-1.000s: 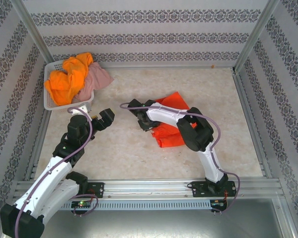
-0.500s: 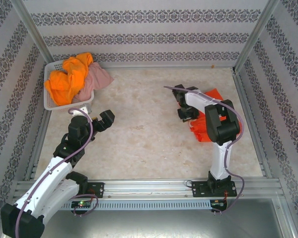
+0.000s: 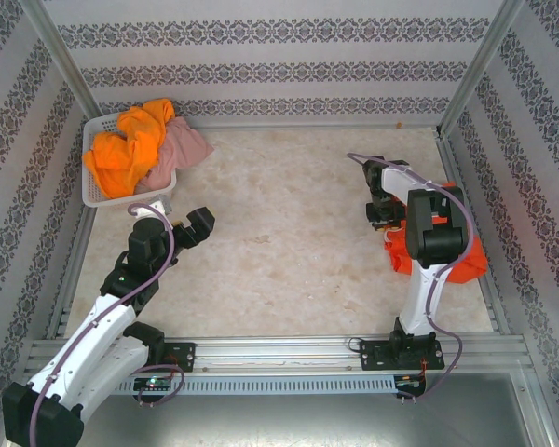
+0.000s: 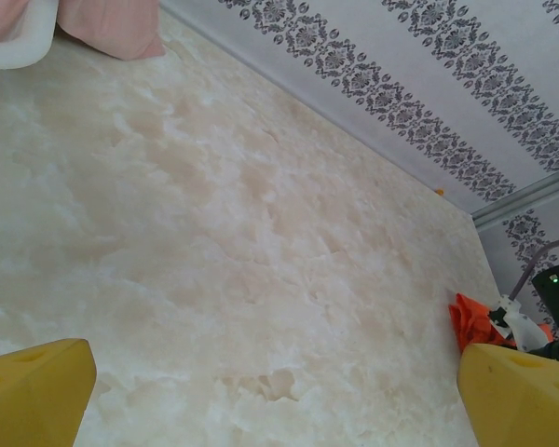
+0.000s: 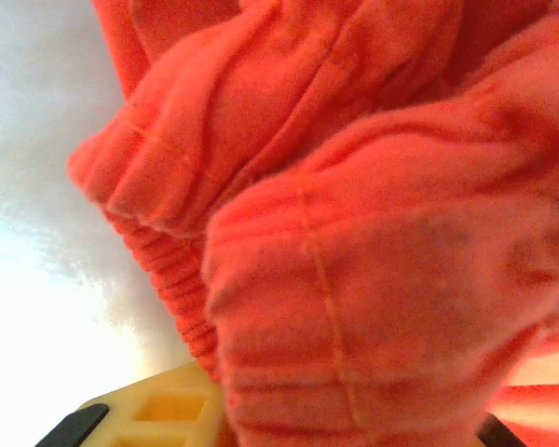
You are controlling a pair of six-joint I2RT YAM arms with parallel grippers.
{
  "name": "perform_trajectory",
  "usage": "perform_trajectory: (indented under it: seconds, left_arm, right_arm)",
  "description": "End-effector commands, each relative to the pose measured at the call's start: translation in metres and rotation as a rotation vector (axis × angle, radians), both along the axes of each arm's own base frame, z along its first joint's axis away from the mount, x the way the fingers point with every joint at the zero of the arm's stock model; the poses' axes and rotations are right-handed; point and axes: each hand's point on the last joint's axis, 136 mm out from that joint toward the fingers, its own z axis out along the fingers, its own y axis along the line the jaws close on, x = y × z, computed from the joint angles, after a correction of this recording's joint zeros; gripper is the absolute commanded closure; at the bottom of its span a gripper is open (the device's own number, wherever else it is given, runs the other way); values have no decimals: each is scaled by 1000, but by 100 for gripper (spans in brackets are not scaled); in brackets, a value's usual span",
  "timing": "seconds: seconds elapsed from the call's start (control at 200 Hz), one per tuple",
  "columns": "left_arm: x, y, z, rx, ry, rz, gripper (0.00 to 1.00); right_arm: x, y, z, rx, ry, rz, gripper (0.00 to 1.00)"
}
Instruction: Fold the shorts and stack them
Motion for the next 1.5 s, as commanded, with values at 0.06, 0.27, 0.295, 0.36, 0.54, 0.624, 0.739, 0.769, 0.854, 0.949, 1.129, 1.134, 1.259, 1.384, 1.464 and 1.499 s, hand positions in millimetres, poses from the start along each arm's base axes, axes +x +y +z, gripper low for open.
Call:
perform_trajectory:
  seconds: [0.06, 0.27, 0.295, 0.36, 0.54, 0.624, 0.739, 0.769, 0.854, 0.949, 1.129, 1.134, 1.259, 1.384, 1.464, 1.499]
  left_arm:
    - [2, 12, 19, 80, -10, 25, 0]
    - [17, 69, 75, 248, 41, 171, 0]
    - [20, 78, 82, 255, 46, 189, 0]
    - [31, 99, 95, 266, 56, 234, 0]
    - [77, 156, 96, 148, 106, 327, 0]
    - [107, 172, 88, 69, 105, 329, 1]
    - [149, 180, 76, 51, 101, 294, 10]
    - [159, 182, 72, 50, 113, 286, 13]
    - [187, 186, 56, 41, 148, 256, 18]
    - [213, 189, 33, 23, 205, 233, 22]
    - [248, 194, -9, -4, 274, 203, 38]
    - [249, 194, -11, -5, 277, 201, 38]
    - [258, 196, -32, -7, 342, 182, 67]
    - [253, 199, -7, 34, 303, 199, 85]
    - [246, 203, 28, 85, 228, 225, 93]
    - [242, 206, 47, 115, 197, 240, 96]
  right_arm:
    - [-4, 13, 28, 52, -42, 29, 59]
    - [0, 63, 124, 198, -351, 117, 22]
    - [-1, 70, 136, 220, -392, 135, 20]
    - [-7, 86, 160, 276, -489, 172, 16]
    - [-30, 119, 199, 453, -730, 240, 5]
    - [-42, 124, 206, 516, -804, 238, 3]
    - [-56, 122, 208, 559, -889, 223, 2]
    - [-58, 121, 209, 560, -904, 220, 2]
    - [-65, 115, 205, 555, -935, 208, 3]
    - [-70, 111, 202, 557, -951, 197, 2]
    - [-73, 106, 200, 568, -982, 168, 2]
    - [-74, 106, 200, 568, -983, 168, 2]
    - [-76, 100, 199, 570, -1010, 156, 2]
    - [-81, 95, 198, 582, -1044, 138, 2]
    - [-82, 93, 194, 609, -1065, 104, 2]
    - [-83, 92, 191, 627, -1067, 91, 3]
